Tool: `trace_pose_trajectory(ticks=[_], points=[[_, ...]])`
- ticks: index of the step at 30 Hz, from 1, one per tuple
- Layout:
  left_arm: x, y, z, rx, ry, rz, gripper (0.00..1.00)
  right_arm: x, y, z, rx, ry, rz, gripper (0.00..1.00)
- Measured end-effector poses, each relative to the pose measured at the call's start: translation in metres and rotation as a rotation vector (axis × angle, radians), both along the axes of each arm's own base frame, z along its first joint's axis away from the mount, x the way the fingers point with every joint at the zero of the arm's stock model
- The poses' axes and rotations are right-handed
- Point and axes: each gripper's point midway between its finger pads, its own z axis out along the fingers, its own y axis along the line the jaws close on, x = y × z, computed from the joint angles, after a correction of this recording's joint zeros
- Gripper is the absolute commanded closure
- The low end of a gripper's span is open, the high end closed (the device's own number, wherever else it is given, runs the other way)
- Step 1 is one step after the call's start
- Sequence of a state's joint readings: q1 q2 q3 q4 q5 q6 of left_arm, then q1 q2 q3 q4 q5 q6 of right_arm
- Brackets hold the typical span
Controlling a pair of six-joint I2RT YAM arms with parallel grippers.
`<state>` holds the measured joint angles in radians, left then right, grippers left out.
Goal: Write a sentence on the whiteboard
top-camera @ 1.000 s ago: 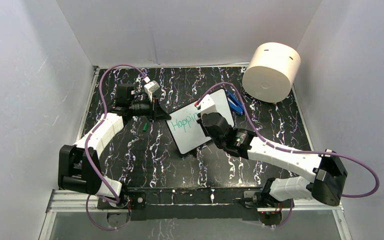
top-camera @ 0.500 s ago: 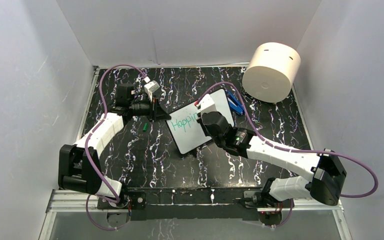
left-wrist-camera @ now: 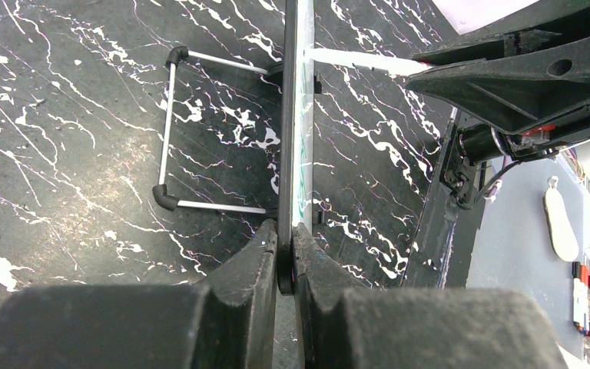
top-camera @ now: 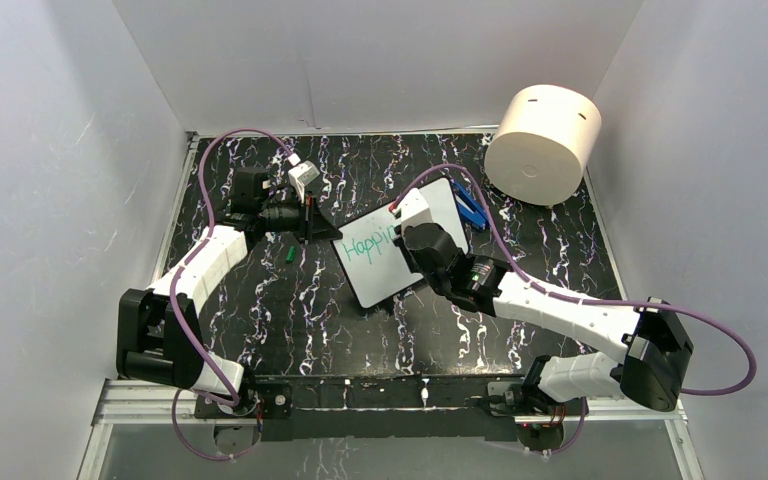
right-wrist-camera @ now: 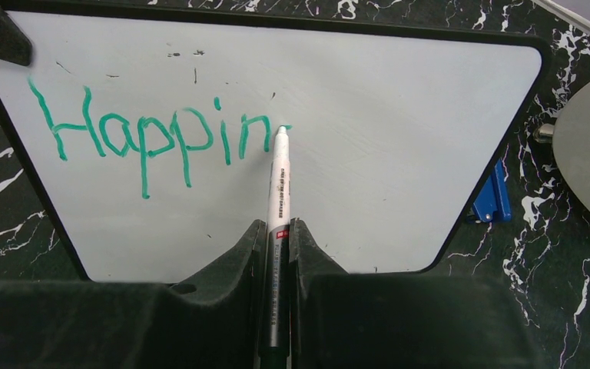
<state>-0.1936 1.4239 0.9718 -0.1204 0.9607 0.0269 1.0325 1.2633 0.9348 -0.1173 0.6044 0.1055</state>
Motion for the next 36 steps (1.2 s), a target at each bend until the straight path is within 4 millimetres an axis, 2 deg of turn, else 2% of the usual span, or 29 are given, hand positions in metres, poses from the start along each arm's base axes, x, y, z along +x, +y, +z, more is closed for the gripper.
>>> trace_pose_trajectory(ticks=[14, 36], points=[[0.001, 0.000, 0.000, 0.000, 0.000, 0.000, 1.00, 0.006, -0.009, -0.002, -0.013, -0.020, -0.048, 1.00], [0.000, -0.001, 0.000, -0.004, 0.005, -0.005, 1.00, 0.011, -0.004, 0.008, 0.012, -0.058, -0.035, 1.00]])
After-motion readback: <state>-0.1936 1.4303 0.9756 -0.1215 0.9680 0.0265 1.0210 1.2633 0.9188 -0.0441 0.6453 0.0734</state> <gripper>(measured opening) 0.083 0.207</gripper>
